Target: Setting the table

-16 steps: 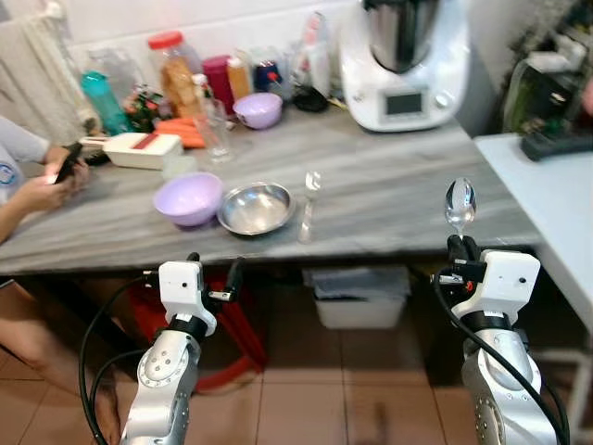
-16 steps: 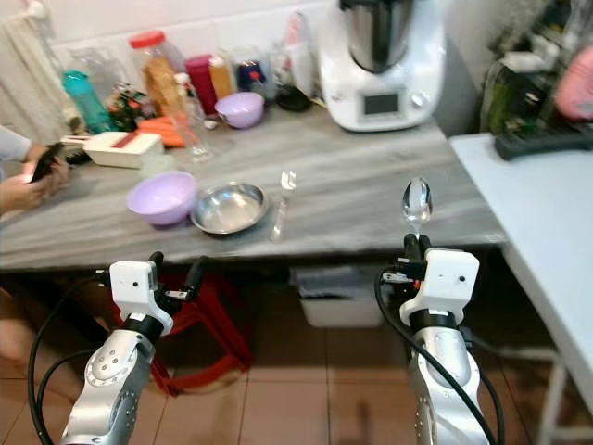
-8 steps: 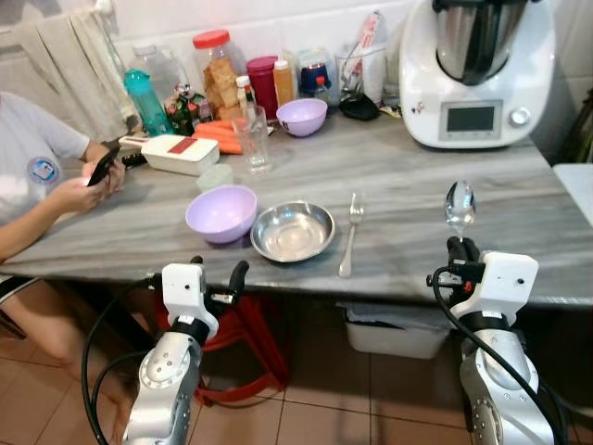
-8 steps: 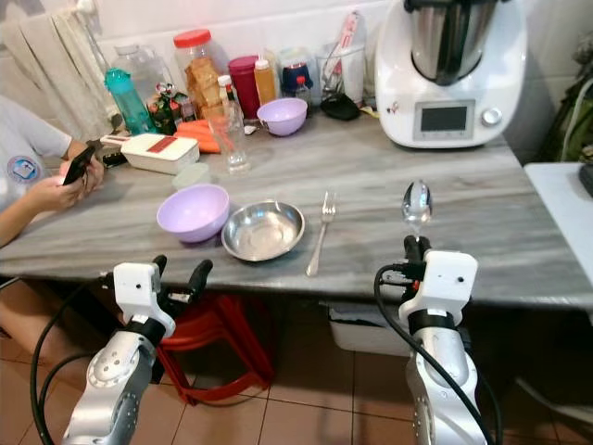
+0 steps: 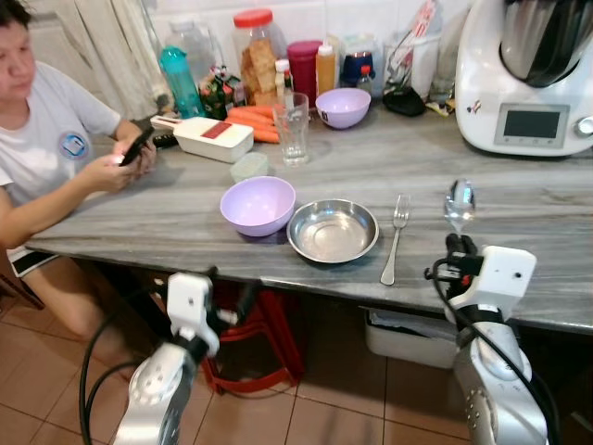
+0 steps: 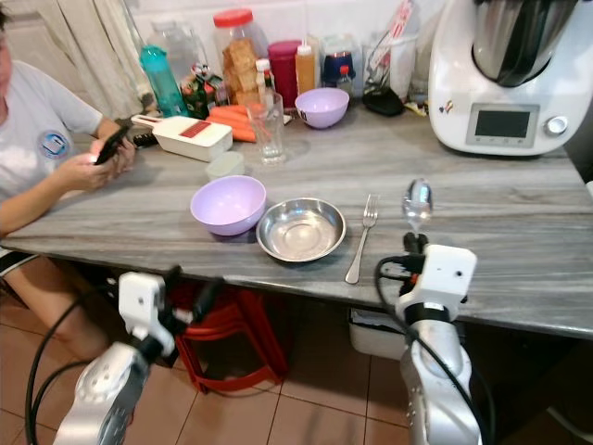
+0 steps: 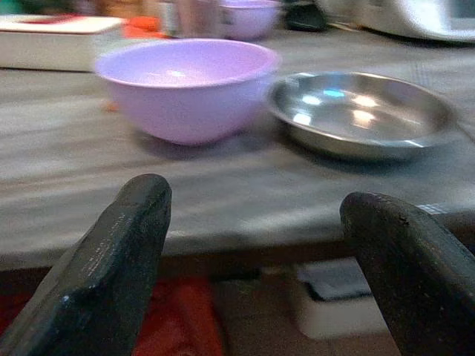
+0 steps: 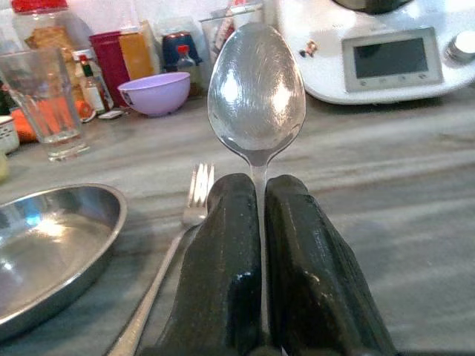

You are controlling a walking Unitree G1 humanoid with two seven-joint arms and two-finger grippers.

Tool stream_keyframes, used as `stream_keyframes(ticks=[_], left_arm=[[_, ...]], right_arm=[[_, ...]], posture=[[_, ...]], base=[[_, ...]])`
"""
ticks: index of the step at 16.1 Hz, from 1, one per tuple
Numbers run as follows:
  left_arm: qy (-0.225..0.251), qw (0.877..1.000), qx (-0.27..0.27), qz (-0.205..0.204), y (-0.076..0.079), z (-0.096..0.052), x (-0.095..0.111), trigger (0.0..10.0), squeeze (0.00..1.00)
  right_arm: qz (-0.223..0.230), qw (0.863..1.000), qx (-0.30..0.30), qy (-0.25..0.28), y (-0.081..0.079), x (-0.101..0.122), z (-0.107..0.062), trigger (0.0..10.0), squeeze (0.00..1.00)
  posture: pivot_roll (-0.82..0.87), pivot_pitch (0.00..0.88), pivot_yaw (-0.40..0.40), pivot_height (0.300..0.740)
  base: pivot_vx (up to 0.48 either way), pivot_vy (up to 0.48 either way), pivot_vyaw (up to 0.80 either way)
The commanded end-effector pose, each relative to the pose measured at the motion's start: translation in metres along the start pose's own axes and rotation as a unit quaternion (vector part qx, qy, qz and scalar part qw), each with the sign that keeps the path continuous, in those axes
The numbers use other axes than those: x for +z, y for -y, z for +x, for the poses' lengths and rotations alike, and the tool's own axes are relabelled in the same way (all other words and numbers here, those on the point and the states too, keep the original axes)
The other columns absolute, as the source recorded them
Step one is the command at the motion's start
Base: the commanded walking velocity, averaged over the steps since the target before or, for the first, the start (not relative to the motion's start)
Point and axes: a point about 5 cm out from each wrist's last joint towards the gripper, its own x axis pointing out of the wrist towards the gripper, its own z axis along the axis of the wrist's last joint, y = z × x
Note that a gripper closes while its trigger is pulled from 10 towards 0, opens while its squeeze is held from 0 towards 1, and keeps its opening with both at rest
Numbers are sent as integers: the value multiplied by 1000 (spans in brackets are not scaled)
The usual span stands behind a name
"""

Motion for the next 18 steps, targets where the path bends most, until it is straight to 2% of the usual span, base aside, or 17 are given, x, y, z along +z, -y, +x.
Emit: stream_keyframes(ticks=[1, 4, 6, 9, 12, 18], left_arm=[[5, 999, -35, 5, 3, -1, 5, 10000, 0], [0, 995, -95, -2, 11, -3, 8, 10000, 0], [-1, 990, -143, -1, 17, -3, 12, 10000, 0], [-2, 986, -166, 0, 19, -4, 16, 10000, 0], [-7, 982, -187, -10, 25, -7, 18, 10000, 0], [-16, 975, -222, -8, 35, -6, 19, 10000, 0]], right_arm=[[9, 1000, -4, -10, 0, 0, 5, 10000, 0], [27, 999, -24, -31, 7, 2, 22, 10000, 0], [23, 998, -31, -55, 10, 2, 39, 10000, 0], [29, 997, -31, -65, 5, 7, 53, 10000, 0], [57, 993, -42, -94, -5, 5, 65, 10000, 0], [73, 987, -29, -140, -33, -3, 80, 10000, 0]], posture=[[-130, 14, 107, 740], [-126, 43, 111, 740], [-126, 62, 114, 740], [-126, 90, 119, 740], [-116, 117, 125, 740], [-115, 112, 139, 740]], base=[[0, 0, 0], [0, 0, 0], [0, 0, 0], [0, 0, 0], [0, 0, 0], [0, 0, 0]])
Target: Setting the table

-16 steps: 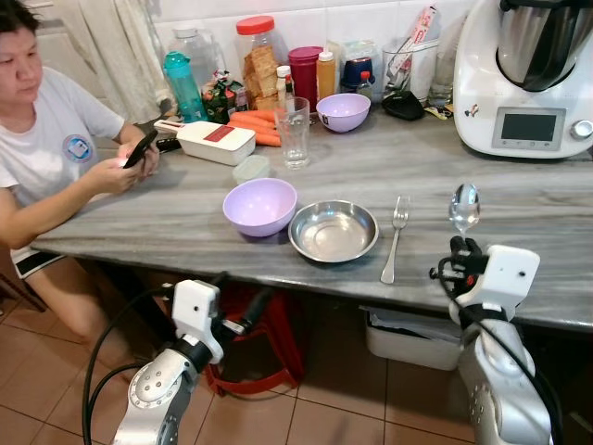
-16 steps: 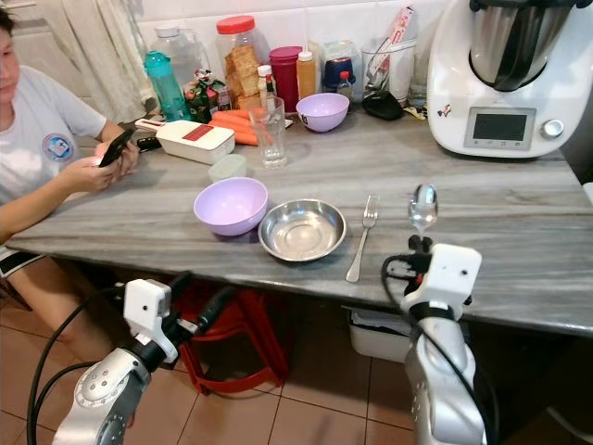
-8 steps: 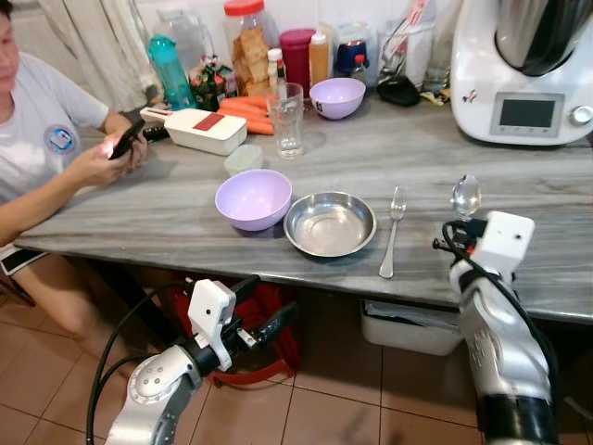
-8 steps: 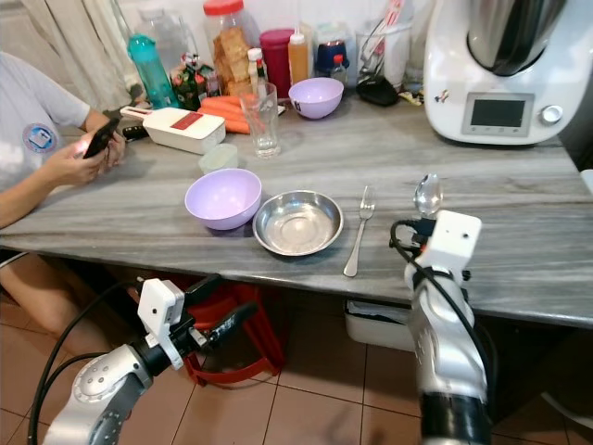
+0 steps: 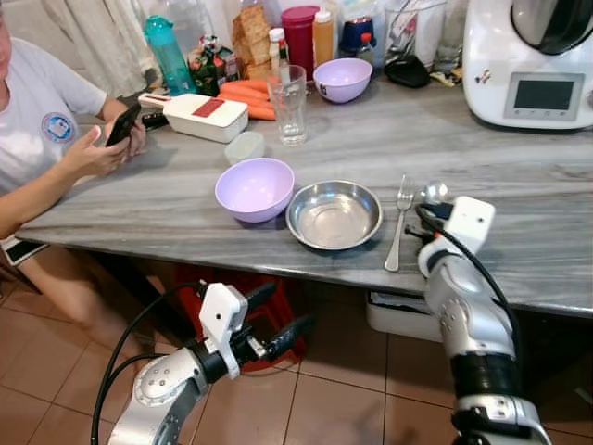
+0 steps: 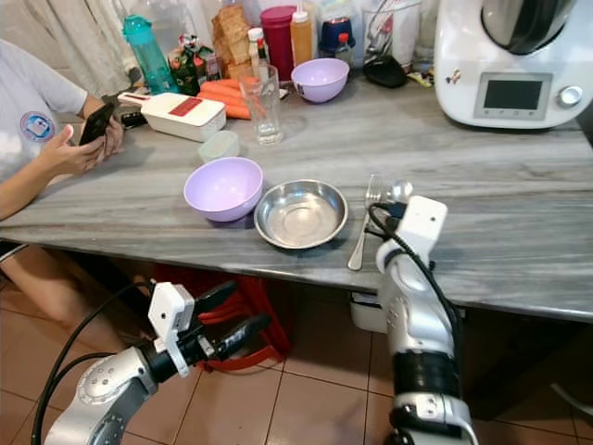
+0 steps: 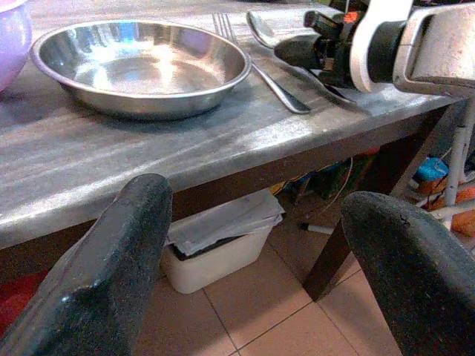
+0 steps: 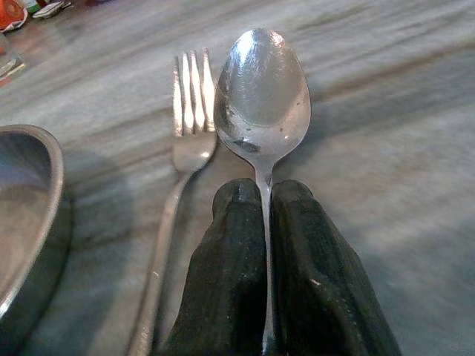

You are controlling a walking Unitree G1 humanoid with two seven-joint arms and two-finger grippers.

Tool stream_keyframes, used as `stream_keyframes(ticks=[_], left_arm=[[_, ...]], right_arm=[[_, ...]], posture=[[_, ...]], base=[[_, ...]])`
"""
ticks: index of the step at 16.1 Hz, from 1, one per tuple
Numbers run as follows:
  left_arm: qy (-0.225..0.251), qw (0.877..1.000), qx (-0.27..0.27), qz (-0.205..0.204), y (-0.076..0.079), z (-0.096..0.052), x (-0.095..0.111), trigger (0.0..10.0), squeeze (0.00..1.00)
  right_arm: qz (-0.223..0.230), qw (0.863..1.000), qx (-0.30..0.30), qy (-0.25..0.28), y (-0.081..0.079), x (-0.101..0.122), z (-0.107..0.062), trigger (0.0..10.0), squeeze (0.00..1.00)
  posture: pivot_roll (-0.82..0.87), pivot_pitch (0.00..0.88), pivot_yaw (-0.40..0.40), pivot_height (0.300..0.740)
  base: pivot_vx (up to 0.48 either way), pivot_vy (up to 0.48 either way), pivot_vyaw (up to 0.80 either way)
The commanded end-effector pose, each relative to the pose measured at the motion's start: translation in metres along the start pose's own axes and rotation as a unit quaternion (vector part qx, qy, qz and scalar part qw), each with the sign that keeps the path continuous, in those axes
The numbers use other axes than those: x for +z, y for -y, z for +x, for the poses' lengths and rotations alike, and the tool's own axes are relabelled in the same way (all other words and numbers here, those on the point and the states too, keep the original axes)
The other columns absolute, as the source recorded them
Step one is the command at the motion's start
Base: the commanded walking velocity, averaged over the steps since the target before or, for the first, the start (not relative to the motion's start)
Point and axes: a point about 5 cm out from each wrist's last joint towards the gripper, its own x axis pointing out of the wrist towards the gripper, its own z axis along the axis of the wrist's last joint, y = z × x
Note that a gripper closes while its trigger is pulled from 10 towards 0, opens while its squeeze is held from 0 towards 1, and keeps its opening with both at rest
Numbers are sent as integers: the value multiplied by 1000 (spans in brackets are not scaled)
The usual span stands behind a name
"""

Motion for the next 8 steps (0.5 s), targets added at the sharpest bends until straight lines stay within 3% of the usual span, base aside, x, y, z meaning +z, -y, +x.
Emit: stream_keyframes(ticks=[1, 7, 8], left_arm=[[-2, 1000, -5, 7, -1, -1, 3, 10000, 0], [1, 1000, -13, 5, 0, 3, 4, 10000, 0], [2, 1000, -13, 5, 0, 3, 4, 10000, 0]], right_arm=[[-4, 1000, 12, -9, -10, -1, 3, 10000, 0], [-14, 999, 18, -31, -12, -5, 11, 10000, 0], [-15, 999, 18, -32, -12, -5, 11, 10000, 153]], posture=[[-117, 110, 135, 740], [-119, 104, 126, 740], [-118, 102, 125, 740]], base=[[0, 0, 0], [0, 0, 0], [0, 0, 0]])
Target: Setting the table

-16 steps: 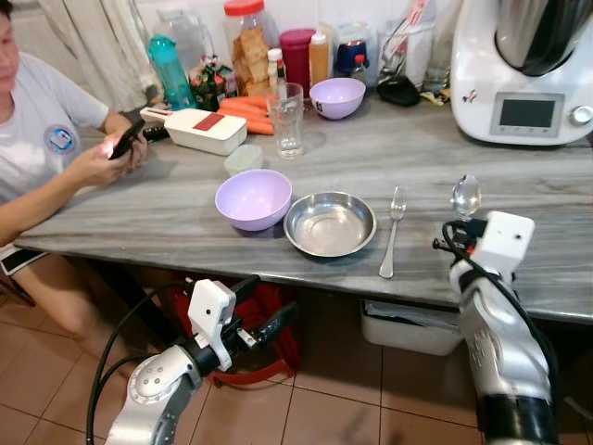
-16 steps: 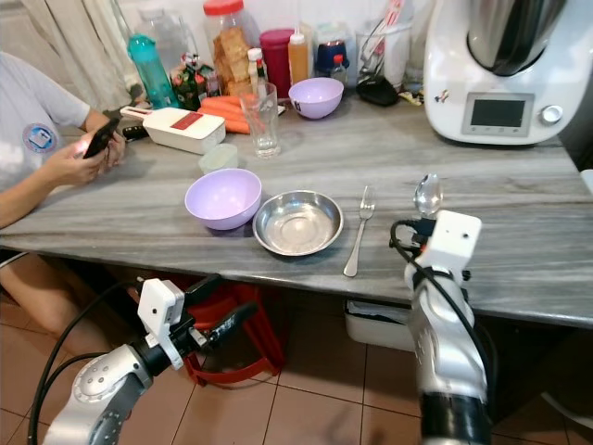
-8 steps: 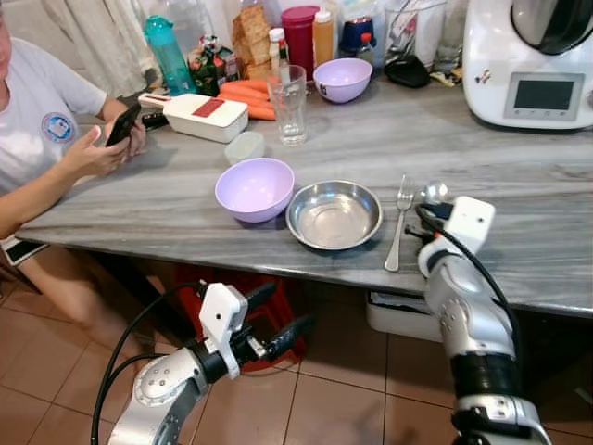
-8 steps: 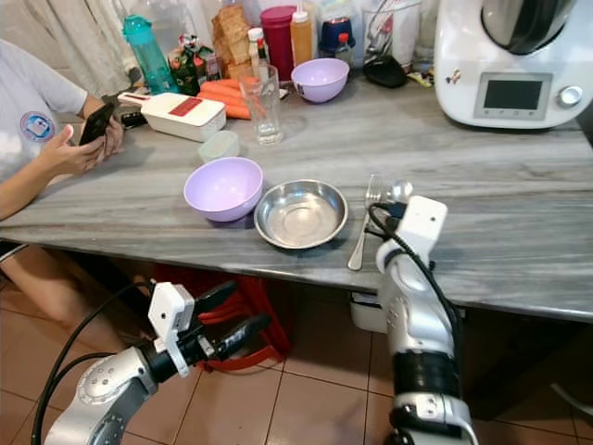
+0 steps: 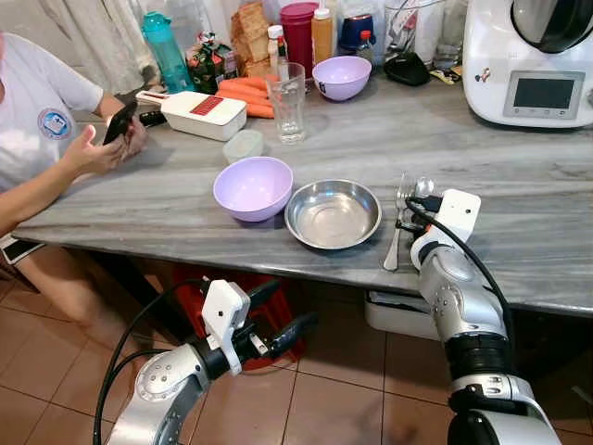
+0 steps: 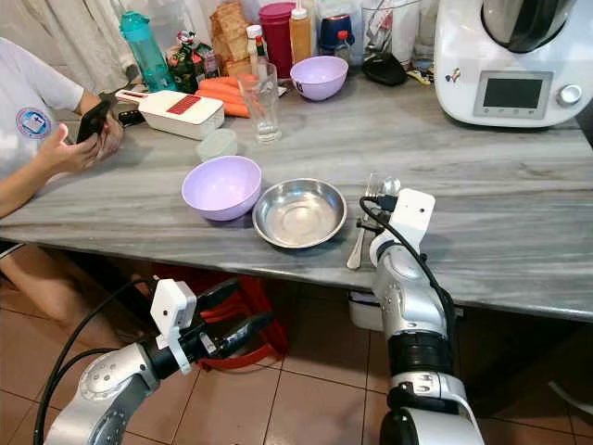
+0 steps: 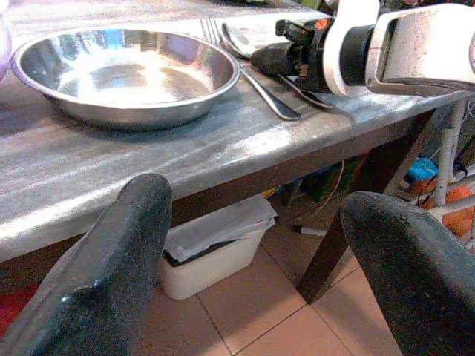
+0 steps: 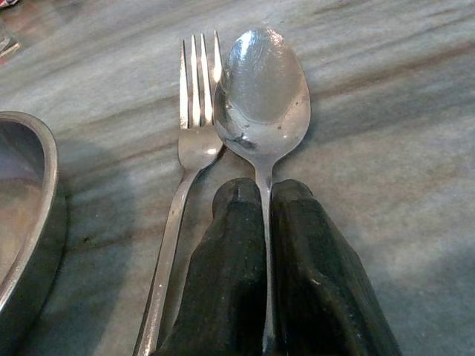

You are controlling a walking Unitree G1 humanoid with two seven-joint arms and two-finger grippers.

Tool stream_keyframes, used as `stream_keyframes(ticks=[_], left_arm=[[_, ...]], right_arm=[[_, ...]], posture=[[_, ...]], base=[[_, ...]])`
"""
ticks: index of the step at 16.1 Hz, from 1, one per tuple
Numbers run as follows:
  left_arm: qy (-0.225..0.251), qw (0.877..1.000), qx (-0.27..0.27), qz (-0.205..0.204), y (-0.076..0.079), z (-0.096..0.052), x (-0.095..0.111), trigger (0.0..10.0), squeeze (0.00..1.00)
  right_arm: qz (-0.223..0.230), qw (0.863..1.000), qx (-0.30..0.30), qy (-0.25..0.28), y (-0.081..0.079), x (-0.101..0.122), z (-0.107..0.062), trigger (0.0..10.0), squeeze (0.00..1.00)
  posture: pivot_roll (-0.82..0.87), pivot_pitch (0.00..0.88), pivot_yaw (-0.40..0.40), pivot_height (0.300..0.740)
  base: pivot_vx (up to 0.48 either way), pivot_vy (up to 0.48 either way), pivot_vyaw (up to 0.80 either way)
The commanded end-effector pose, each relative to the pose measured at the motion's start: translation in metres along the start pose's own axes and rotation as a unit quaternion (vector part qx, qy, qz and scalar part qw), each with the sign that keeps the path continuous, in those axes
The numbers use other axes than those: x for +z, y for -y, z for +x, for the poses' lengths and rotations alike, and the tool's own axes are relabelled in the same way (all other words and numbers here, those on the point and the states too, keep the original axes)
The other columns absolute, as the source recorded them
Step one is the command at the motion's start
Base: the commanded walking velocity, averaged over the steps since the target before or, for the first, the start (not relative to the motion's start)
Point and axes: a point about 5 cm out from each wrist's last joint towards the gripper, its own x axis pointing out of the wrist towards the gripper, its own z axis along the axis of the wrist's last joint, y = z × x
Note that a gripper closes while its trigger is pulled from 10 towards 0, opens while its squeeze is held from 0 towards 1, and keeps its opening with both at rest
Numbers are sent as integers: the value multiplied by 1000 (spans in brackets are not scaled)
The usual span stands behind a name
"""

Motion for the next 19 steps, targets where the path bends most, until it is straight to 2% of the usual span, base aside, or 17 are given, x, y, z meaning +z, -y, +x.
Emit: stream_keyframes(ticks=[1, 2, 11, 15, 19], left_arm=[[-3, 1000, 0, 1, 0, 0, 1, 10000, 0], [-3, 1000, 0, 2, 0, 0, 1, 10000, 0], [6, 1000, -8, 3, 1, 4, 4, 10000, 0], [22, 999, -26, -5, 3, 9, 9, 10000, 0], [36, 999, -9, 0, -1, 9, 10, 10000, 0]], right_arm=[[-6, 1000, 9, -10, -6, -4, 2, 10000, 894], [-8, 1000, 9, -8, -6, -3, 3, 10000, 1000], [-15, 1000, 7, 1, -1, -5, -1, 10000, 1000], [-31, 998, 12, 59, 1, 11, -10, 10000, 1000], [-31, 995, 5, 97, 8, 17, -20, 10000, 1000]], posture=[[-117, 99, 125, 740], [-116, 97, 125, 740], [-121, 73, 122, 740], [-131, 43, 110, 740], [-134, 28, 104, 740]], base=[[0, 0, 0], [0, 0, 0], [0, 0, 0], [0, 0, 0], [0, 0, 0]])
